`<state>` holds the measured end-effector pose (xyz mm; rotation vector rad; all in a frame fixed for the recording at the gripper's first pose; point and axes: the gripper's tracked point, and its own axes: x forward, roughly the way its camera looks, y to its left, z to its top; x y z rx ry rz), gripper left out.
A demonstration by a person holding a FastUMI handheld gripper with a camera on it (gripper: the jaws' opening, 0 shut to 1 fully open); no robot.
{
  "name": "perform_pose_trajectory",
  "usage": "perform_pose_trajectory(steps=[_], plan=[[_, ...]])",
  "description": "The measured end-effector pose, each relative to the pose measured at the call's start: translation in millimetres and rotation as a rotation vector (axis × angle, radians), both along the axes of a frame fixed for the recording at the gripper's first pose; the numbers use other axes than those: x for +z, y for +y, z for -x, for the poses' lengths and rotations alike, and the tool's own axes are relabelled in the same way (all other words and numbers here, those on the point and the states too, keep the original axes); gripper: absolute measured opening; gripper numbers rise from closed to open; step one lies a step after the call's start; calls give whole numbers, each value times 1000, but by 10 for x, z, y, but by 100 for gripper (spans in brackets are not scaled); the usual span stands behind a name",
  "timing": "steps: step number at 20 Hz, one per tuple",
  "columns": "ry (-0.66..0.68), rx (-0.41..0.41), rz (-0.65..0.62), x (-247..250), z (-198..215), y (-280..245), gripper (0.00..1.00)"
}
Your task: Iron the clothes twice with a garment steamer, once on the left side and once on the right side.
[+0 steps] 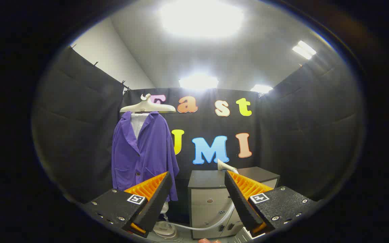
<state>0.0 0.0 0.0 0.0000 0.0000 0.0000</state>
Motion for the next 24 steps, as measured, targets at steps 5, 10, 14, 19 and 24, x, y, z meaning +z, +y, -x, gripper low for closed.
perform_pose_trajectory(steps=[5, 10, 14, 19, 24], plan=[[17, -3, -1, -42, 46, 3, 96], [31, -18, 4, -103, 110, -43, 96], [50, -27, -9, -198, 160, -93, 96], [62, -45, -1, -249, 155, -186, 96], [69, -62, -15, -262, 92, -255, 96]])
